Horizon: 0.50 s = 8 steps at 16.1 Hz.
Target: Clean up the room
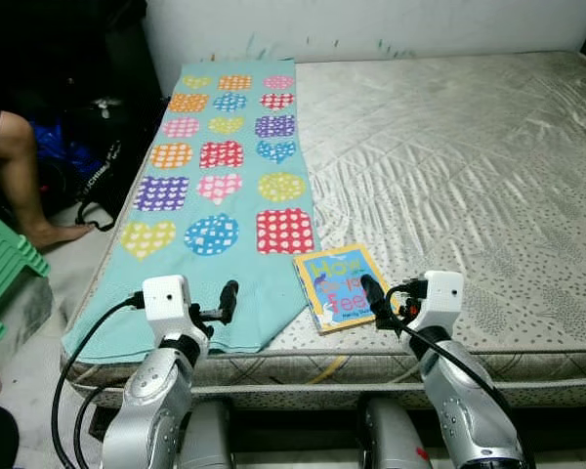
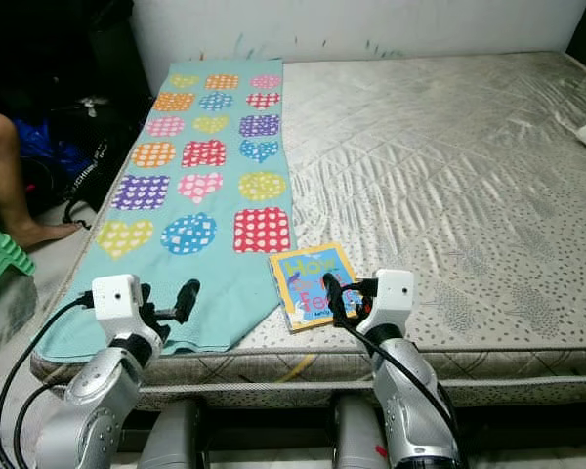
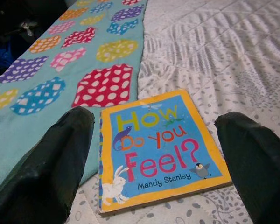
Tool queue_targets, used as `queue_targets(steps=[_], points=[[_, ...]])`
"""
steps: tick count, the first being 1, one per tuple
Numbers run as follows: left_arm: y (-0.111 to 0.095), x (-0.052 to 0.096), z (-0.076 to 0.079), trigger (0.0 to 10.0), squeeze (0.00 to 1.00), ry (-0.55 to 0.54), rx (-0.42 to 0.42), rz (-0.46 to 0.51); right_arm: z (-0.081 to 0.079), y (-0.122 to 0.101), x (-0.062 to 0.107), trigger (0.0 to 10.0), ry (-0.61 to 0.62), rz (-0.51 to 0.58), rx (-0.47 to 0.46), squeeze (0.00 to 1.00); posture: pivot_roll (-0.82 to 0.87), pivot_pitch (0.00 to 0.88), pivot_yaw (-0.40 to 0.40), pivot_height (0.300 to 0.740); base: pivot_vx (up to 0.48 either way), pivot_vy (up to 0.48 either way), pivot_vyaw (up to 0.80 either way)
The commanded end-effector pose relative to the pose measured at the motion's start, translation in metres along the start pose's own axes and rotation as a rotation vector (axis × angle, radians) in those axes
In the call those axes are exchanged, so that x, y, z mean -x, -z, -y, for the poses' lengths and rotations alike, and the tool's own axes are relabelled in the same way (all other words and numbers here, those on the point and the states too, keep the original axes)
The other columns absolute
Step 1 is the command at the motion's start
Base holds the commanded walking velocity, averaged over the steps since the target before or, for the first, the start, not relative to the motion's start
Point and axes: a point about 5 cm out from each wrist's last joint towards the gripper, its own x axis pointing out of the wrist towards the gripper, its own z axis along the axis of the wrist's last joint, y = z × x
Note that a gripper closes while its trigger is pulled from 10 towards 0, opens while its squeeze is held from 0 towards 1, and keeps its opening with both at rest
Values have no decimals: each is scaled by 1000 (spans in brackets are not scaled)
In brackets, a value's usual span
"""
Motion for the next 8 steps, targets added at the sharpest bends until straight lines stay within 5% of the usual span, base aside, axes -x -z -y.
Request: queue_targets(steps=[1,4,8], points=[[0,-1,-3,10000,0,-7,-8,-1,-1,-2,-3,10000,3,-4,2,0,-57,0,51,590,0,0,-575],[0,-2,-2,10000,0,5,-10,-2,0,-4,-2,10000,8,4,7,0,-58,0,52,590,0,0,-669],[1,-3,-2,10000,0,5,-11,0,-1,-4,-3,10000,5,5,5,0,-60,0,53,590,0,0,0]])
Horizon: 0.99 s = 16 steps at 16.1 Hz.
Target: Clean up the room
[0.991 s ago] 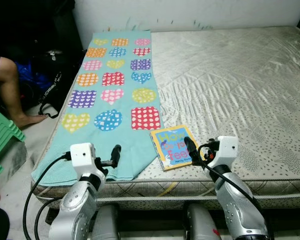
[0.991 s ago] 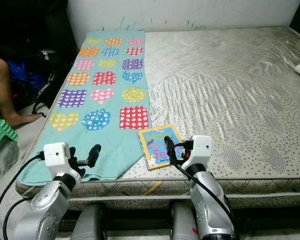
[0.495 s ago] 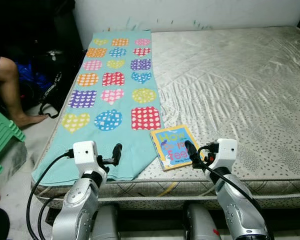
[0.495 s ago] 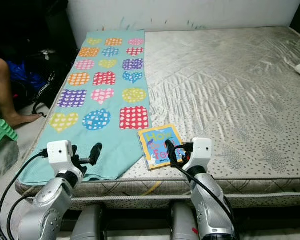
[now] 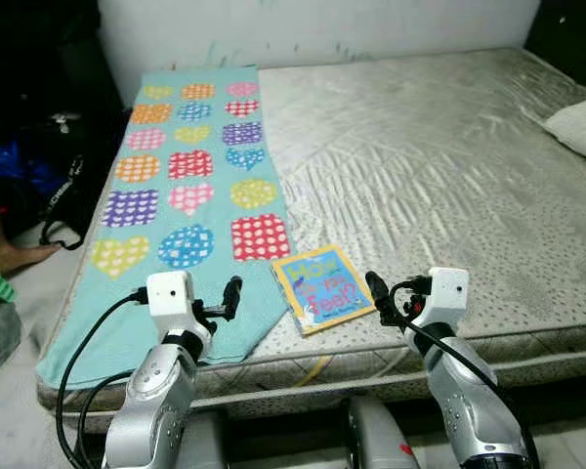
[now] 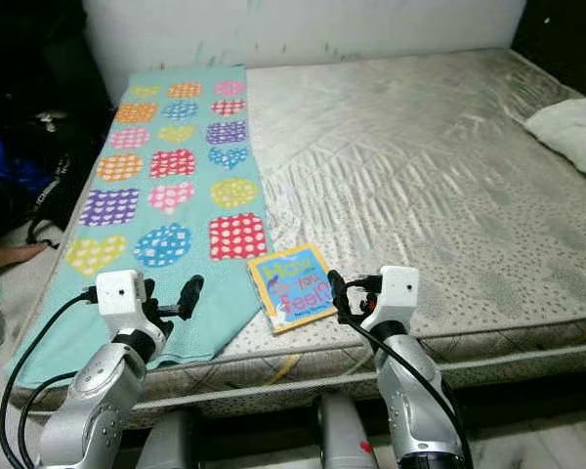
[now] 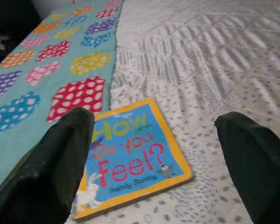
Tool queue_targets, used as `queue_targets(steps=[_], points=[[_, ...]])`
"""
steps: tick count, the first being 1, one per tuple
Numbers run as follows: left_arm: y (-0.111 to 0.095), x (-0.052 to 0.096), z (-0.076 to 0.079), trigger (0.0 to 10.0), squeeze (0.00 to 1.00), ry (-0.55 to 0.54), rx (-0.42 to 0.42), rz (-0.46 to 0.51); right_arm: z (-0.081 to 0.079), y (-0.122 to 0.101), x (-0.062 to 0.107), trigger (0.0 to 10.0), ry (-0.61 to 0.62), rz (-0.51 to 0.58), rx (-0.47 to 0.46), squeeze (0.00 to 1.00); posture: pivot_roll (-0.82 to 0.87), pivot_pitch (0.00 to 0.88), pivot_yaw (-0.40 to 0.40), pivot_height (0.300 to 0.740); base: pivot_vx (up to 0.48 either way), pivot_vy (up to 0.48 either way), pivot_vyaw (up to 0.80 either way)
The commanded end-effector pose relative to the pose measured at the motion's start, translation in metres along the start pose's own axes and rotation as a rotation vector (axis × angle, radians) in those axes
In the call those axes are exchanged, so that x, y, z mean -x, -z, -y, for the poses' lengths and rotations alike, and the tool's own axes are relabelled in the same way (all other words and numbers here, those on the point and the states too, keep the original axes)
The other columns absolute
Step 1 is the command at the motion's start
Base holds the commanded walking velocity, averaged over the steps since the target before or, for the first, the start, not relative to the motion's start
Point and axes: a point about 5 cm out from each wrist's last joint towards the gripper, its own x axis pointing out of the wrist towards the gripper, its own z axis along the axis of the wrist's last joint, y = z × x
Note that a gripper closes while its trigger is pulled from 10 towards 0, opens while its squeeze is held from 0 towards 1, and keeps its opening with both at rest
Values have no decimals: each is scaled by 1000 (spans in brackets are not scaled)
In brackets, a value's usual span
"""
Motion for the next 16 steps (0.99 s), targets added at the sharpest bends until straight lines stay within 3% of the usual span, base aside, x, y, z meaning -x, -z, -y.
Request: queue_targets(steps=[1,4,7,11,14,16], points=[[1,1,-3,10000,0,-14,-8,-2,-3,0,-1,10000,-6,-5,1,0,-60,0,53,590,0,0,0],[3,0,-2,10000,0,-15,-11,-3,-4,0,-2,10000,-15,-7,4,0,-60,0,52,590,0,0,0],[3,0,-1,10000,0,-17,-13,-3,-10,2,-3,10000,-59,-20,79,0,-60,0,48,590,0,0,708],[5,1,0,10000,0,-14,-9,-7,-9,5,-3,10000,-66,-53,71,0,-61,0,41,590,0,0,800],[8,3,3,10000,0,-2,14,-28,-13,9,-11,10000,-53,-115,77,0,-46,0,34,590,0,0,0],[9,9,3,10000,0,-4,20,-40,-20,13,-20,10000,-29,-137,29,0,-22,0,29,590,0,0,0]])
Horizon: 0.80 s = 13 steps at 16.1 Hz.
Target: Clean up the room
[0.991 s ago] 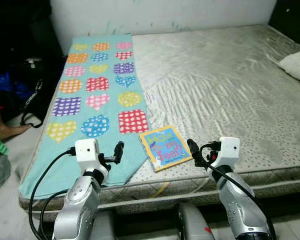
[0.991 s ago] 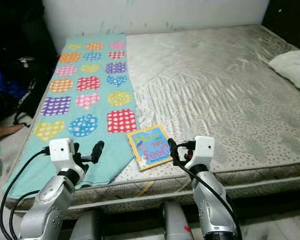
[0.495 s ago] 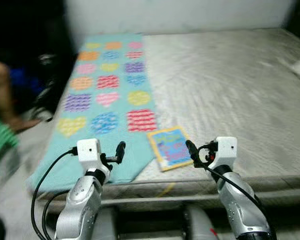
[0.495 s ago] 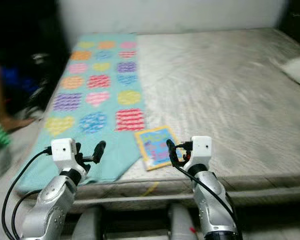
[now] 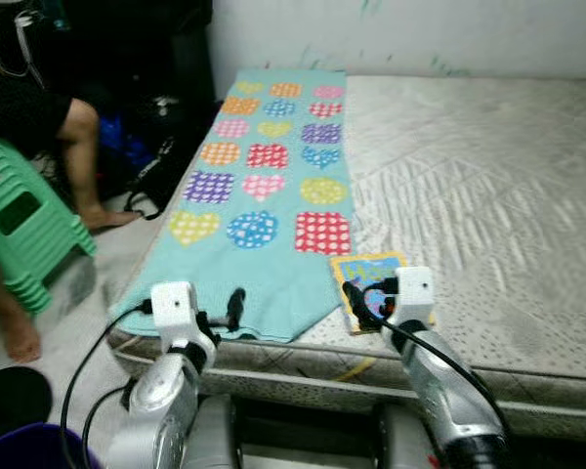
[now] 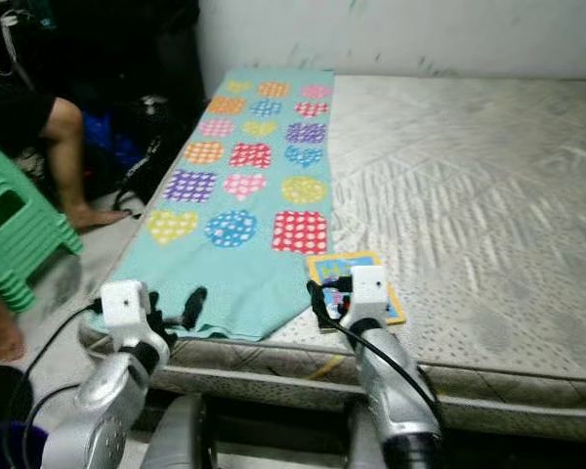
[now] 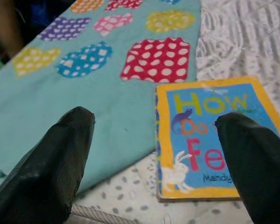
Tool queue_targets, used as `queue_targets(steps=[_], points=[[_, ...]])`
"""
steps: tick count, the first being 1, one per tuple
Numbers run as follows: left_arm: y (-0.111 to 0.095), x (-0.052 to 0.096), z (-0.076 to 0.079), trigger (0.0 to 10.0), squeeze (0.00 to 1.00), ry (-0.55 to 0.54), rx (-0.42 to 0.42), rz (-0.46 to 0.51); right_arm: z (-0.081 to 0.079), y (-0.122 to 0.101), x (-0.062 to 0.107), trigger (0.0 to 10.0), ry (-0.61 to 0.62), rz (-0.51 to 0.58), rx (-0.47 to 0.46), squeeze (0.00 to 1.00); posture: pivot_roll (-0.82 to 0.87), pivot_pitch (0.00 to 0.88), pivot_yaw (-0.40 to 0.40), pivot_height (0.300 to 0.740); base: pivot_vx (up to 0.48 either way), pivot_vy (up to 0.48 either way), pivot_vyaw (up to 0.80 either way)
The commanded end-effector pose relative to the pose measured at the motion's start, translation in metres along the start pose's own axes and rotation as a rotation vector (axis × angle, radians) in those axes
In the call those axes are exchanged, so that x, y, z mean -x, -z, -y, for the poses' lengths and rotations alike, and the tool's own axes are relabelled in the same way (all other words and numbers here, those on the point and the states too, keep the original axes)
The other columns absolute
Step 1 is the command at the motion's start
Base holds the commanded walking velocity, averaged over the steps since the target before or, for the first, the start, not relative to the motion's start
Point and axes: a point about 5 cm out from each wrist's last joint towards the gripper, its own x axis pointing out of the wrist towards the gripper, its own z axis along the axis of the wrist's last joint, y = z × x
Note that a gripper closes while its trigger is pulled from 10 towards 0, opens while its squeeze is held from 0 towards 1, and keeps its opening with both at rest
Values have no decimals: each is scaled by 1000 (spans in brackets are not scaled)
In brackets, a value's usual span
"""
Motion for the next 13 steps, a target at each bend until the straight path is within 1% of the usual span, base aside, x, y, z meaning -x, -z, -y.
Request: queue_targets(steps=[1,2,4,5,6,7,8,9,10,11,12,13], points=[[-5,3,-1,10000,0,-7,-6,12,-2,-1,-4,10000,15,-10,-14,0,-10,0,29,590,0,0,0],[-3,7,-3,10000,0,-15,-7,7,-11,5,-7,10000,9,-39,-41,0,10,15,28,590,0,0,0],[-2,8,-3,10000,0,-20,-11,0,-25,17,-13,10000,7,-108,-79,0,21,32,27,590,0,0,0],[-3,9,-2,10000,0,-23,-8,1,-31,22,-14,10000,2,-133,-90,0,34,49,25,590,0,0,0],[-3,11,-1,10000,0,-31,-4,-1,-40,31,-15,10000,-14,-183,-102,0,48,70,26,590,0,0,0],[-3,14,0,10000,0,-37,-1,-3,-44,36,-15,10000,-19,-200,-108,0,56,85,25,590,0,0,0],[-2,18,0,10000,0,-47,5,-10,-50,41,-16,10000,-17,-220,-138,0,65,96,26,590,0,0,0],[1,28,2,10000,0,-63,19,-19,-54,44,-17,10000,9,-208,-241,0,100,126,33,590,0,0,0],[1,32,3,10000,0,-64,22,-21,-55,45,-16,10000,15,-205,-262,0,106,131,36,590,0,0,0],[3,37,4,10000,0,-66,27,-28,-55,43,-18,10000,14,-175,-332,0,119,138,40,590,0,0,0],[4,41,6,10000,0,-64,31,-35,-57,40,-20,10000,1,-136,-403,0,130,144,44,590,0,0,0],[4,44,8,10000,0,-55,37,-35,-62,35,-22,10000,-47,-80,-424,0,138,150,44,590,0,0,0]])
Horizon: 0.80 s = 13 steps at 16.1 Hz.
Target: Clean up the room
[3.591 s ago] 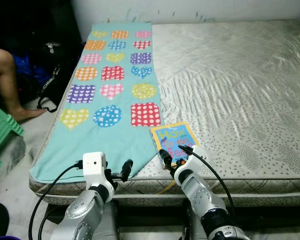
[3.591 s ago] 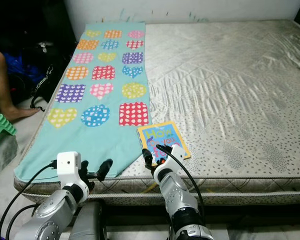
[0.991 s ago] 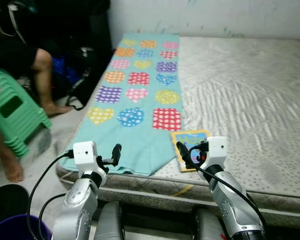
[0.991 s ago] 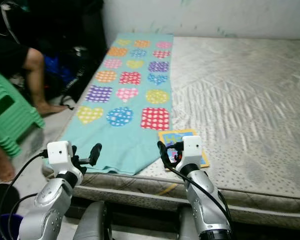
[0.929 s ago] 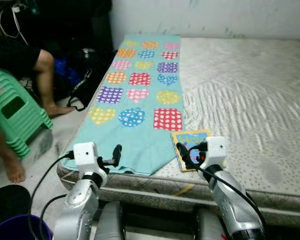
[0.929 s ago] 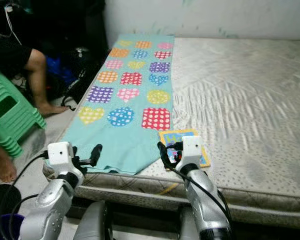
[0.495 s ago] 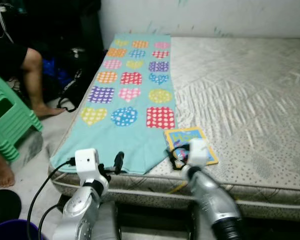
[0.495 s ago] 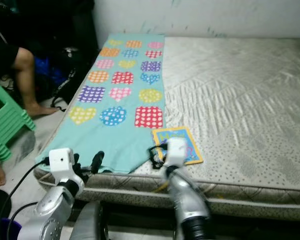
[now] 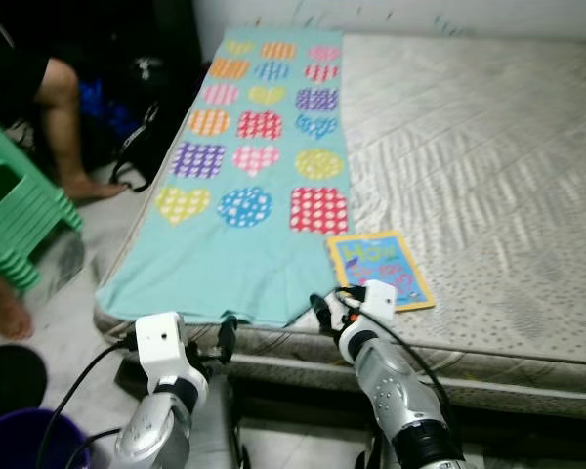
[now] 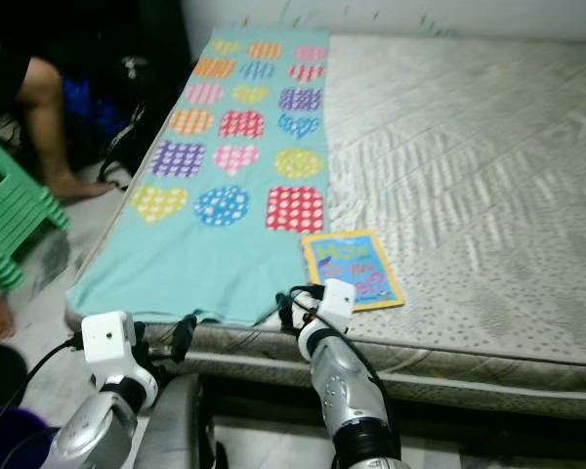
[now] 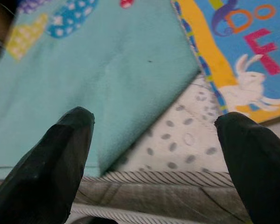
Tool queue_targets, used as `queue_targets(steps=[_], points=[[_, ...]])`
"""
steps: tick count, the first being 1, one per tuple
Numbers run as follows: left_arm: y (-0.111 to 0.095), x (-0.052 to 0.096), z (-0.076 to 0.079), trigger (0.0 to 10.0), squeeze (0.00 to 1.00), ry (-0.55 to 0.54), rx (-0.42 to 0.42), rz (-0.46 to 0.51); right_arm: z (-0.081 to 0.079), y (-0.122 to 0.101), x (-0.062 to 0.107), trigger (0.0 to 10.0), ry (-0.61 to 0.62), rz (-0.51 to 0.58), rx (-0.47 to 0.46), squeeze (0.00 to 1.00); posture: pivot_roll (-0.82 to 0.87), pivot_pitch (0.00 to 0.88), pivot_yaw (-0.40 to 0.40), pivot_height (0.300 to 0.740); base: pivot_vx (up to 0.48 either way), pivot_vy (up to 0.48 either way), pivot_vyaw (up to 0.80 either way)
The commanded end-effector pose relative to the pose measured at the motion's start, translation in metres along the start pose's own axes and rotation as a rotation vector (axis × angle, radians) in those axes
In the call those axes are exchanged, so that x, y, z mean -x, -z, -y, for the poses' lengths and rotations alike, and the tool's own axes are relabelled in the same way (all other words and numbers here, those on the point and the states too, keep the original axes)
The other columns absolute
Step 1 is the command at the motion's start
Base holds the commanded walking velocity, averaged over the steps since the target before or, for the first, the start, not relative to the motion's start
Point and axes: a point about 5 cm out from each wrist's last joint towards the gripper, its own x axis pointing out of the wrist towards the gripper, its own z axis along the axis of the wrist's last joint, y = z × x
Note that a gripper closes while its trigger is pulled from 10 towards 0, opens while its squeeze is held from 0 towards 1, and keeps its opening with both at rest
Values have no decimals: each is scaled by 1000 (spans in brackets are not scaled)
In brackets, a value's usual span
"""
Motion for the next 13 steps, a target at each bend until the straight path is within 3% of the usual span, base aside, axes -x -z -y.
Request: queue_targets(steps=[1,5,7,10,13], points=[[-3,4,2,10000,0,10,0,5,-28,4,-5,10000,-92,28,-63,0,142,161,47,590,0,0,0],[-12,13,0,10000,0,3,-42,52,-52,-6,-5,10000,-234,161,-39,0,148,202,49,590,0,0,0],[-11,13,2,10000,0,4,-42,45,-49,-7,-8,10000,-224,175,-58,0,165,208,52,590,0,0,0],[-12,20,7,10000,0,14,-49,38,-42,-20,-16,10000,-166,208,-1,0,190,223,58,590,0,0,0],[-12,28,6,10000,0,-1,-45,29,-18,-33,-23,10000,19,203,47,0,228,244,50,590,0,0,0]])
